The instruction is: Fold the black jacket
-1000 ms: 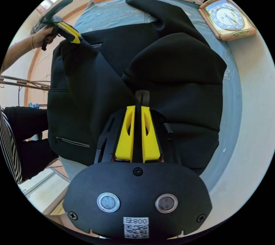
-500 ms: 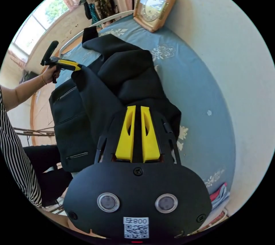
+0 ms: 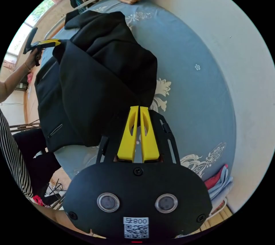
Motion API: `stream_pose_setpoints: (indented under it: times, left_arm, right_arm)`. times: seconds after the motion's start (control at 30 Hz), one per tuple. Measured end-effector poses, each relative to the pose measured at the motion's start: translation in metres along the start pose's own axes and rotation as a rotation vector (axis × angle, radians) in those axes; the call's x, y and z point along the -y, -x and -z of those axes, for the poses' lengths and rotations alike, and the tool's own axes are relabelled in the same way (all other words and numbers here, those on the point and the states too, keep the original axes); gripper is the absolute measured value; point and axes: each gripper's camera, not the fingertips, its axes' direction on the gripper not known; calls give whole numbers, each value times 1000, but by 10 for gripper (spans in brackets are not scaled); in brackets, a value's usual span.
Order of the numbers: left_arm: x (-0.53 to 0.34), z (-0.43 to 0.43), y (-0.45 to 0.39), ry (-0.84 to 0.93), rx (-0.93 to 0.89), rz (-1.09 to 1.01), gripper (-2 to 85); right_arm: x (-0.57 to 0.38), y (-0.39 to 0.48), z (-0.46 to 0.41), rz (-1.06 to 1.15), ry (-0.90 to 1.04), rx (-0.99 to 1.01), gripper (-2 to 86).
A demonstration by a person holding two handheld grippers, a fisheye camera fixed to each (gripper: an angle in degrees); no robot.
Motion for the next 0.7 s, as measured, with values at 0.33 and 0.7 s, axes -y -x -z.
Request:
stream_pose_setpoints:
  times: [0.33,0.7]
  left_arm:
    - [1,-9,19,33,-73,83,103]
    - [-6,25,20,-80,-172,137,76]
  right_arm:
    - [-50,-65,17,-208,-148,170,27]
    - [-103,16,-4,-145,-190,333,1]
